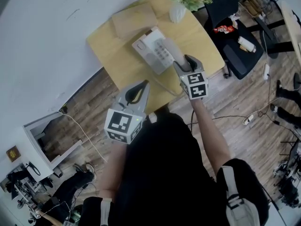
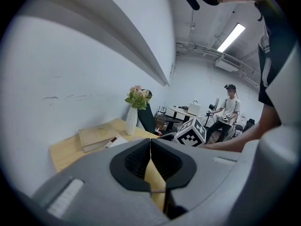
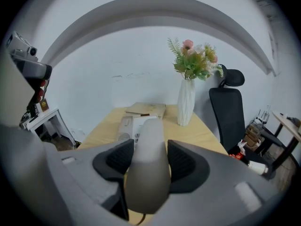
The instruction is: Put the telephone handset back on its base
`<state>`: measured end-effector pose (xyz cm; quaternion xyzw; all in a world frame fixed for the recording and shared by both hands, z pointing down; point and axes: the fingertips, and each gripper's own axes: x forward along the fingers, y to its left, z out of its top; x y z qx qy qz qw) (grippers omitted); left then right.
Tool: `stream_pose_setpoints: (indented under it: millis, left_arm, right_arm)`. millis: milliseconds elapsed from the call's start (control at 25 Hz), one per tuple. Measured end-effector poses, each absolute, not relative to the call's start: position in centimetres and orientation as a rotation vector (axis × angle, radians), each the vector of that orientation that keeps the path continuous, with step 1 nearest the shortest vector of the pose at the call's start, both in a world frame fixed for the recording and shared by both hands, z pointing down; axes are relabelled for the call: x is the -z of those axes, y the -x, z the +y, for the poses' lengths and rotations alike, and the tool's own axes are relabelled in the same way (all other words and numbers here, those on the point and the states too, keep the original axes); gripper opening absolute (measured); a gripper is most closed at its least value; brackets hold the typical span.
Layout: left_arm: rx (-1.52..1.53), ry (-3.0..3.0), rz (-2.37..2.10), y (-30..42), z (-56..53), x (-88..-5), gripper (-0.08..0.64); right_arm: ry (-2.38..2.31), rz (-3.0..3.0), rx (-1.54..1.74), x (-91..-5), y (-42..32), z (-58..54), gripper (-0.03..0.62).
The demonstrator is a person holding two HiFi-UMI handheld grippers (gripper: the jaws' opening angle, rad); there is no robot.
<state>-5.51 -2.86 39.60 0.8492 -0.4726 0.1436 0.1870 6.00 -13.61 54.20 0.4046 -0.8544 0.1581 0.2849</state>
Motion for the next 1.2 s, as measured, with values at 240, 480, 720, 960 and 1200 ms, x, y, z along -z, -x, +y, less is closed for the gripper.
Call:
stream_pose_setpoints:
  millis: [240,480,720,960,1200]
  left_arm:
    - [-0.395,-2.379,-1.365,7.0,-2.5,-39.3,0.012]
    - [-0.387,-2.363,-1.4,8.7,-1.7,-39.0,0.012]
    - [-0.377,-2.345,-1.42,10.1,-1.6,-39.0,0.012]
    - [-0.373,-2.323,-1.443,11.4,-1.4,-39.2,0.012]
    - [-0.369,-2.303,-1.461,12.6,-1.4,-39.3,0.012]
  right_arm:
    - [-1.02,-2.336,-0.399,-53.5,-2.3,-13.2,0.229]
    - [-0.966,-2.367,-0.376,-53.0,0.7,-12.6,0.229]
    - [-0.917,-2.374,-0.366,-53.3,3.4,-12.4,0.229]
    - [-0.882,-2.374,-0.363,-54.0,5.4,-12.2,0.229]
    - [-0.868,-2.365,-0.363,-54.5,6.4,-12.2,0.229]
